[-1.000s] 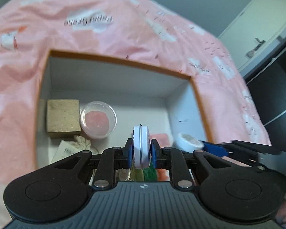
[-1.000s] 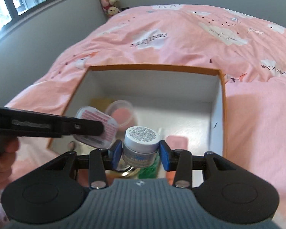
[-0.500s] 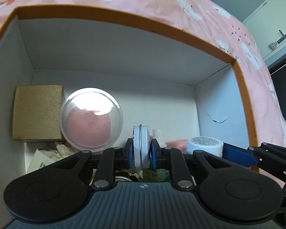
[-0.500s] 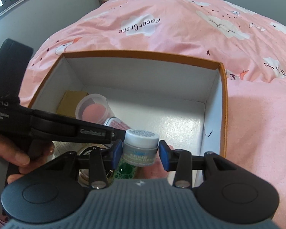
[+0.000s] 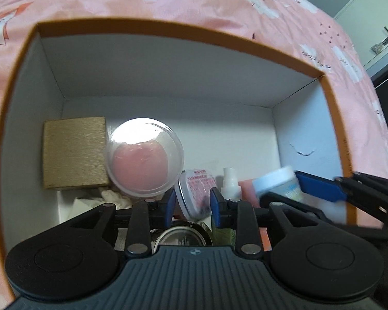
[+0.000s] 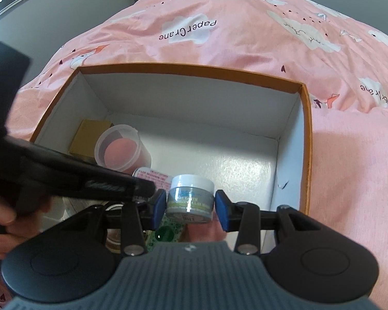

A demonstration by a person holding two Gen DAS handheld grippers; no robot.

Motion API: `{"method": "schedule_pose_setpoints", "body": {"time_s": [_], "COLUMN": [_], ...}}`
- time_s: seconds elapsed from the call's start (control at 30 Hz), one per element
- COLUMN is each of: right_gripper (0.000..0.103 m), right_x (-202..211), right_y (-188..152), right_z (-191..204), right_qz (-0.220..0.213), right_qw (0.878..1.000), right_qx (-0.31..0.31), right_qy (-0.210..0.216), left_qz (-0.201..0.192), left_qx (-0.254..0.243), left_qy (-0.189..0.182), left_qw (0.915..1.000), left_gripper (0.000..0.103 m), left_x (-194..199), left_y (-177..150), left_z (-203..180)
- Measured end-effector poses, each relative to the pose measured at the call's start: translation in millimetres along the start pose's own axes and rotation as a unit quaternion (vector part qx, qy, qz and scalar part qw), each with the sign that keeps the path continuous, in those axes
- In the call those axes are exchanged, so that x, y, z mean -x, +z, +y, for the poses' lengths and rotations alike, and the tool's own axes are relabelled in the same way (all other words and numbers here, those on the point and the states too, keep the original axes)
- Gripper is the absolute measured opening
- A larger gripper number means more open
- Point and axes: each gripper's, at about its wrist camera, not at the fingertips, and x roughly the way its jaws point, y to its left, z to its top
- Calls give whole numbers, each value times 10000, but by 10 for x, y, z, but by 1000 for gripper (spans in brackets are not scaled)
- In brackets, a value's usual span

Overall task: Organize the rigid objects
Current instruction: 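Lower the tin into the box and open left tool while right tool carries jar, then lower the white jar into the box and open the right tool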

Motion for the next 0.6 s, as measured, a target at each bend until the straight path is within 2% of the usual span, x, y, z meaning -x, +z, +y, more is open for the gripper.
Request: {"method": "schedule_pose_setpoints", "body": {"time_s": [0.13,0.27,0.4,0.6], "right_gripper": [41,41,41,41], "right_x": [-28,-65,-119,-293], "right_y": [37,89,144,291], "right_z": [40,83,123,155], "right_qz": [11,46,93,288], "right_qw": [9999,9997,9994,9988], "right_qx": [97,218,343,369], "right_qy": [-24,-23,-32,128], "left_qz": [-140,-244,-236,-479], "left_qx": [-77,-303,-128,-502], "left_qy": [-133,74,50,488], "left_qw": [9998,9992,9996,9964], "left_gripper": [32,25,24,24], "left_x": [191,255,282,374], "left_y": [-51,-66,-66,-137], "left_z": [78,69,137,119]}}
